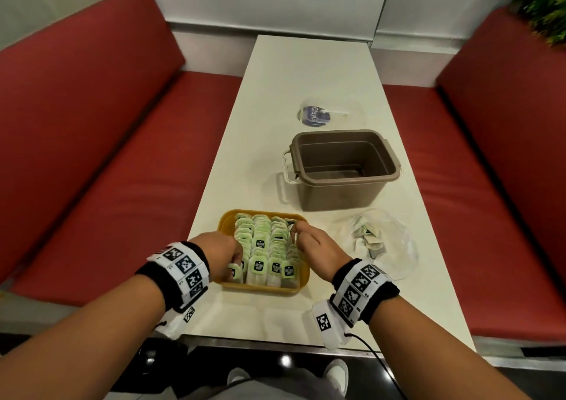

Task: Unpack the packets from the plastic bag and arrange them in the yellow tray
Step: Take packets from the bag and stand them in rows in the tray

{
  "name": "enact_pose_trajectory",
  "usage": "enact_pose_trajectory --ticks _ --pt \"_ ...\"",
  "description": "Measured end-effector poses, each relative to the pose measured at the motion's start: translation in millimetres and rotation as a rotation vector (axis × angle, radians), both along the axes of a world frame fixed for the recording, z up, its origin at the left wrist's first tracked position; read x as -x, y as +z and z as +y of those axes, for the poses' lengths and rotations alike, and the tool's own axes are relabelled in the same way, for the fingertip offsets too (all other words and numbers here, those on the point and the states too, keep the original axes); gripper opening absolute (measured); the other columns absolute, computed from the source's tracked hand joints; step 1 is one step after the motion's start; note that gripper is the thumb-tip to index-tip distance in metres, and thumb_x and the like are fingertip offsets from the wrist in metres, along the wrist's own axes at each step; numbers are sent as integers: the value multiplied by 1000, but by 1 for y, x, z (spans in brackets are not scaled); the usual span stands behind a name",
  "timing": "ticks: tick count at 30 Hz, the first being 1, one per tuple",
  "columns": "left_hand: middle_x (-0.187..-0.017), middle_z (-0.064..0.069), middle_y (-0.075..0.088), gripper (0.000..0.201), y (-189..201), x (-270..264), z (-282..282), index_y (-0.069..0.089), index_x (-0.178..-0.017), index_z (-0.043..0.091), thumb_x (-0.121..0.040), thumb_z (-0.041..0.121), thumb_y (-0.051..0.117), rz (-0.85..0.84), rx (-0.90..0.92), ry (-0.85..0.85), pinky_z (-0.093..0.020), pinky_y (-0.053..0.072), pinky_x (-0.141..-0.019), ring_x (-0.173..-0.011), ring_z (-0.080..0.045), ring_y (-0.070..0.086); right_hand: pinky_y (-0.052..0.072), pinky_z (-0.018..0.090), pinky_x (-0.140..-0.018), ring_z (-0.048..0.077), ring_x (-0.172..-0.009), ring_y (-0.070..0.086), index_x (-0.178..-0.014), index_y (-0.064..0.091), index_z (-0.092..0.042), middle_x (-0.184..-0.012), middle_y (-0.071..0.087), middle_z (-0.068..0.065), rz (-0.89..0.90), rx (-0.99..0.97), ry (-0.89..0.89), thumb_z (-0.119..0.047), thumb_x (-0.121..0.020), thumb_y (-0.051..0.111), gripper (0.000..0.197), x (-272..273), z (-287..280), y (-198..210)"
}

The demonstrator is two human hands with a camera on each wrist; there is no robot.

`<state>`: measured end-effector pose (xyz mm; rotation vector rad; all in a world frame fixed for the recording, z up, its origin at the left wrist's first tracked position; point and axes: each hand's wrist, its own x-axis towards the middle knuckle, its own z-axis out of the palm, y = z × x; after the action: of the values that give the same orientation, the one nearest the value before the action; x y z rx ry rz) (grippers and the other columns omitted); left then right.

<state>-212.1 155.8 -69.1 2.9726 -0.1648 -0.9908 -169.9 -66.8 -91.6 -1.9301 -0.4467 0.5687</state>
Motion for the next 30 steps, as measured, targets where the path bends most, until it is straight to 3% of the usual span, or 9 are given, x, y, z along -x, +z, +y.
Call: enact_pose_trajectory --ticks 6,10,14,19,24,28,30 --pt "-109 1 65 23 -16 7 0 62 -110 32 -88 34 64 -143 -143 -110 -32 39 -83 -106 -23 57 44 31 -73 16 -81 53 -82 49 -22 -82 56 -4 -26 98 -14 -30 -81 35 16 0 5 -3" --pt "-107 10 63 21 -25 8 0 64 -104 29 -85 38 63 -238 -222 -129 -35 35 -90 -115 -19 45 46 35 -79 22 -84 55 -84 49 -18 -84 58 1 -36 109 -28 -30 -80 36 18 1 4 -3" --pt "-95 8 65 31 -30 6 -1 64 -101 31 -79 54 64 -247 -211 -99 -37 31 -88 -110 -18 46 49 40 -82 25 -87 58 -81 50 -22 -86 60 5 -26 91 -51 -29 -80 37 15 3 4 -6" --pt "-93 12 66 34 -32 4 -4 65 -99 35 -76 60 64 -251 -176 -36 -39 31 -91 -109 -18 44 50 43 -83 25 -87 59 -82 50 -22 -87 62 6 -9 89 -69 -28 -81 38 14 2 3 -8" --pt "-92 10 65 37 -34 3 -2 58 -99 31 -76 58 68 -240 -155 -29 -38 31 -90 -109 -18 44 50 40 -82 23 -88 60 -87 53 -18 -92 64 5 5 96 -81 -29 -81 38 19 0 1 -10" --pt "-96 9 66 25 -34 0 -3 57 -100 30 -82 42 69 -244 -212 -73 -39 31 -93 -112 -19 45 49 38 -79 16 -82 55 -85 52 -20 -87 61 -1 -12 104 -82 -17 -91 44 10 -1 0 -13" --pt "-98 8 66 33 -34 0 -4 56 -100 30 -79 51 69 -241 -216 -64 -40 32 -94 -112 -19 44 48 35 -75 14 -79 55 -84 52 -21 -85 60 -3 -16 106 -86 -10 -95 46 17 -1 0 -15"
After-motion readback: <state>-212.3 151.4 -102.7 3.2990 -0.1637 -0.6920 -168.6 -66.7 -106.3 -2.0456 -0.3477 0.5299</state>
